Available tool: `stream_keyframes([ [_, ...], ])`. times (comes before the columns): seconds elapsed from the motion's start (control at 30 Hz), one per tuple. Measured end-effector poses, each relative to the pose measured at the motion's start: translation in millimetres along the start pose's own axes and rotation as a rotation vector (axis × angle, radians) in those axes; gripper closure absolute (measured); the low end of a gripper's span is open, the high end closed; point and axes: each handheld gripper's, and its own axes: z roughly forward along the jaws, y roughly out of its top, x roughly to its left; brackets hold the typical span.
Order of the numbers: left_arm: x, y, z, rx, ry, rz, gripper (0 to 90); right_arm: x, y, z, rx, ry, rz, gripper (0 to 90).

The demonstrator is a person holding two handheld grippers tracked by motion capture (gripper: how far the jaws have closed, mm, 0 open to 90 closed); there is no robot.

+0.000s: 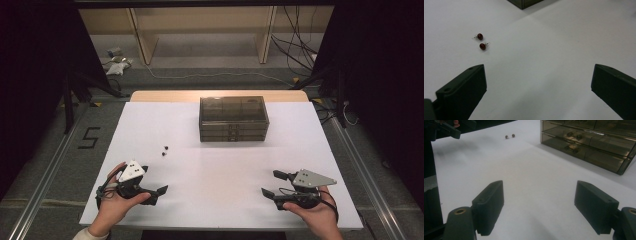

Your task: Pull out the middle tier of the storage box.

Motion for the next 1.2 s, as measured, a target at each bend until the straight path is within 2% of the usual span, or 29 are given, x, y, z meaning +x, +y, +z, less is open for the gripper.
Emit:
stream_keyframes([
  [0.1,-0.7,-0.2,0.4,0.006,0.002,0.002,0.0,0.3,0.5,0.6,-0.001,0.002,-0.007,24.7],
  [0.3,-1.1,-0.3,0.1,0.001,0.007,0.005,0.0,3.3,4.9,5.6,0.02,-0.005,-0.068,25.9],
  [0.53,-1.7,-0.1,-0.5,0.002,0.002,0.017,0.1,6.3,18.2,23.1,0.035,-0.076,-0.161,30.4],
  [0.8,-2.6,0.5,1.3,-0.001,-0.004,0.011,0.2,-1.0,39.4,49.8,0.037,-0.142,-0.257,39.3],
  [1.2,-0.6,-0.2,1.1,-0.003,0.005,0.005,0.7,-19.2,55.0,75.0,0.055,-0.19,-0.303,43.7],
])
